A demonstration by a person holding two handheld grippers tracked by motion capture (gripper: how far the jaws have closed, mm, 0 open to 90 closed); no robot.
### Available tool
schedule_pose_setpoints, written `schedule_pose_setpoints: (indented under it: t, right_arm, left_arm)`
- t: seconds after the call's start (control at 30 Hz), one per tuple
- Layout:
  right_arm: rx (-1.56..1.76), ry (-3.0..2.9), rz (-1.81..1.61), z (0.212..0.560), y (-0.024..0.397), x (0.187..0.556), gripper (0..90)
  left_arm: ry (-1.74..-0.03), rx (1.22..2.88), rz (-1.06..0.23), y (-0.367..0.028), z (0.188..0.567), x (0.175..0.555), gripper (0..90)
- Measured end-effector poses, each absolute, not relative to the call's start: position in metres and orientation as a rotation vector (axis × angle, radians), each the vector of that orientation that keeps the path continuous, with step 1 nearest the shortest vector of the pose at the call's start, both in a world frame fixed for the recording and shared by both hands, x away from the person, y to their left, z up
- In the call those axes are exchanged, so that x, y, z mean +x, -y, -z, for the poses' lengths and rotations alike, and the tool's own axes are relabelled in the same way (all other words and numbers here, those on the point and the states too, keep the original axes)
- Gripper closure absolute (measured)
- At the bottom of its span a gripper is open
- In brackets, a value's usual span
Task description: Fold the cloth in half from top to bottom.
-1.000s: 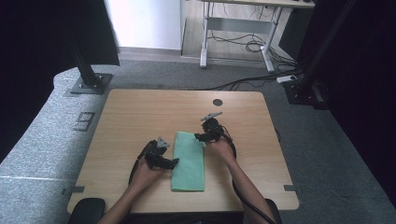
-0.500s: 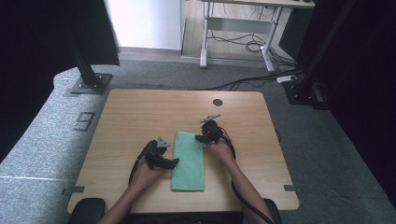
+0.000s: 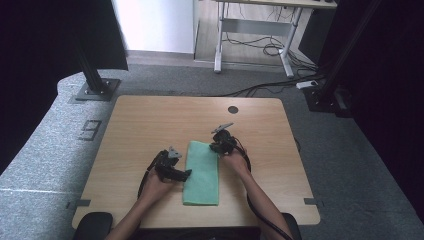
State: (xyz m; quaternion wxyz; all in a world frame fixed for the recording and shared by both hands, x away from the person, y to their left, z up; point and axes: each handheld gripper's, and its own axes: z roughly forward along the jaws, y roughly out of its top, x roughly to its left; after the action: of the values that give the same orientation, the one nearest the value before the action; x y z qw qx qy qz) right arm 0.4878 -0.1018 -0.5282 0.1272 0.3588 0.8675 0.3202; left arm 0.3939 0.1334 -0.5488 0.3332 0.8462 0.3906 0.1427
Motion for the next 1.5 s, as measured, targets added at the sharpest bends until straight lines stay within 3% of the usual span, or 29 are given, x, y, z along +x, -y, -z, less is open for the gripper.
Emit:
schedule_pose_setpoints:
  t: [0.93,1.5]
  right_arm:
    - [0.759,-2.498,-1.153,0.456,0.111,0.422,82.5]
    - [0.723,-2.524,-1.247,0.466,0.128,0.378,82.5]
  left_arm:
    - [-1.029,2.209,-0.379,-0.133,0.549,0.393,5.0]
    - [-1.032,2.209,-0.38,-0.133,0.549,0.393,5.0]
